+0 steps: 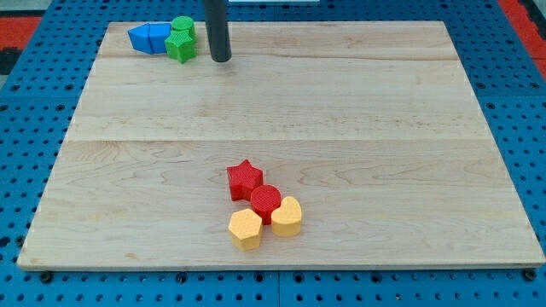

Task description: Touch the top of the red star

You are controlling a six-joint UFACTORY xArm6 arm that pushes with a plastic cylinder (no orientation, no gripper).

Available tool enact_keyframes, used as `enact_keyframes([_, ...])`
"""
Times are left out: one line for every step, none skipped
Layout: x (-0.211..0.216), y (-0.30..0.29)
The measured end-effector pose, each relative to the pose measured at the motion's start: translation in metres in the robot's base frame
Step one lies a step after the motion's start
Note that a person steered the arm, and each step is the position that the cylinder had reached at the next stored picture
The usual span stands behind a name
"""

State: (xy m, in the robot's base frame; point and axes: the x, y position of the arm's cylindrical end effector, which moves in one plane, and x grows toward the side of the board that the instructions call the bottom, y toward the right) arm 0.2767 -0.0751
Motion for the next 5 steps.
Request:
enact_keyframes([0.0, 0.002])
enact_keyframes([0.0, 0.005])
enact_keyframes([0.001, 0.014])
enact_keyframes([0.001, 0.022])
enact_keyframes([0.001, 0.026])
